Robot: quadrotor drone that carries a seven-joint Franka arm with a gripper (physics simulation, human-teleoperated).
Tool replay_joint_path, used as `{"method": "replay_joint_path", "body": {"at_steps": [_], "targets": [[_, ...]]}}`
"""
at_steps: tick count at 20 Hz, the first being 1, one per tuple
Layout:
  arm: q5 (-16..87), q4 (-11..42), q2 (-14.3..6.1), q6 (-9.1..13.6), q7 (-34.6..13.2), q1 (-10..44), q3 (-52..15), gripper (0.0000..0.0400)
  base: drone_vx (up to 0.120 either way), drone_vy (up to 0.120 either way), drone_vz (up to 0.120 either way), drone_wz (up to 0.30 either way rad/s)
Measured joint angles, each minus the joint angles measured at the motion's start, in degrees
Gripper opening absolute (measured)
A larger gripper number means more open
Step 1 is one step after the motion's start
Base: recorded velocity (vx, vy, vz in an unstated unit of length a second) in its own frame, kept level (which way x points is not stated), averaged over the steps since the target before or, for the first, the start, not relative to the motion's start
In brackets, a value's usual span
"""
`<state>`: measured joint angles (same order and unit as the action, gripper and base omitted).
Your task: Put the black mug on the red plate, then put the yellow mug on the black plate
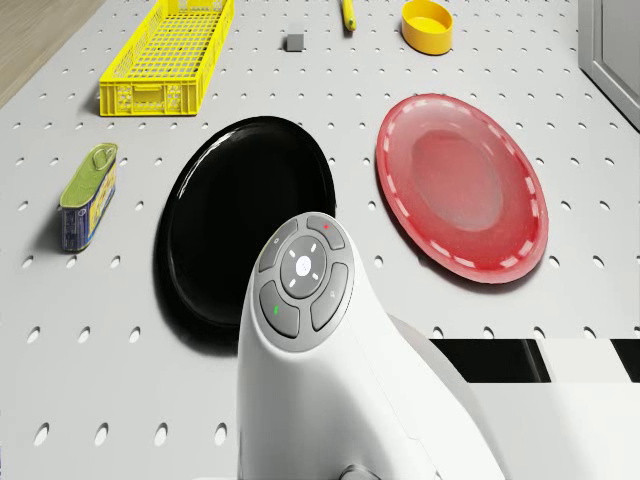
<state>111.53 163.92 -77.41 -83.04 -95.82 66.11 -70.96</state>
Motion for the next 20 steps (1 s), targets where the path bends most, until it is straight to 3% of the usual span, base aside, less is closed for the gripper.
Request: {"method": "replay_joint_path", "body": {"at_steps": [20], "targets": [[-1.1,-0.2,-2.2,-2.0,-0.7,0.8,-0.5,0.011,0.12,-0.12,0.0,0.0]]}}
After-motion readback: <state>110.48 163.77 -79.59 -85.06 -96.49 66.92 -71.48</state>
